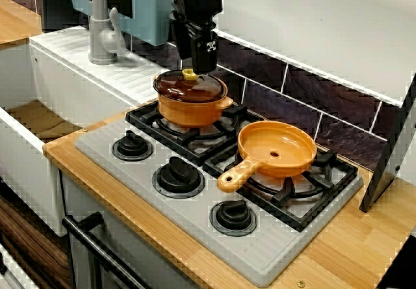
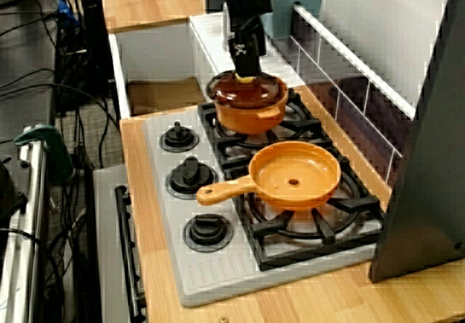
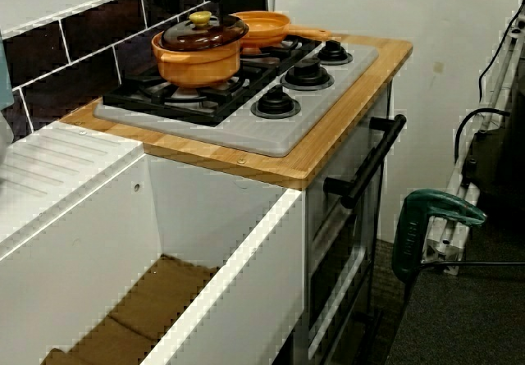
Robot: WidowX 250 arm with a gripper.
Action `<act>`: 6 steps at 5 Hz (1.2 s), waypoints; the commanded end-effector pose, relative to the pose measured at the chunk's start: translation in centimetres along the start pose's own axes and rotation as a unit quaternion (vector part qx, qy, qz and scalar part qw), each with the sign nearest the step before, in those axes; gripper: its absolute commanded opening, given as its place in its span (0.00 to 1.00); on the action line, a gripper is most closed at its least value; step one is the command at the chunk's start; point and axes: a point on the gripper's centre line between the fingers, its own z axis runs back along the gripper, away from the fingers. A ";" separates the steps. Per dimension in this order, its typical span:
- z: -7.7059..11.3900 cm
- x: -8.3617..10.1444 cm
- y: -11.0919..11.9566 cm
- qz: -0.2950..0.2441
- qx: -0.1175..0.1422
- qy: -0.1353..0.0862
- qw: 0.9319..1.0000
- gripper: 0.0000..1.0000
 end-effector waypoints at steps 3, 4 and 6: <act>3.0 2.9 -4.2 -0.002 -0.029 -0.046 0.999 1.00; 3.2 2.6 -5.8 0.002 -0.032 -0.045 0.998 1.00; 2.3 2.1 -9.0 0.057 -0.009 -0.043 0.997 1.00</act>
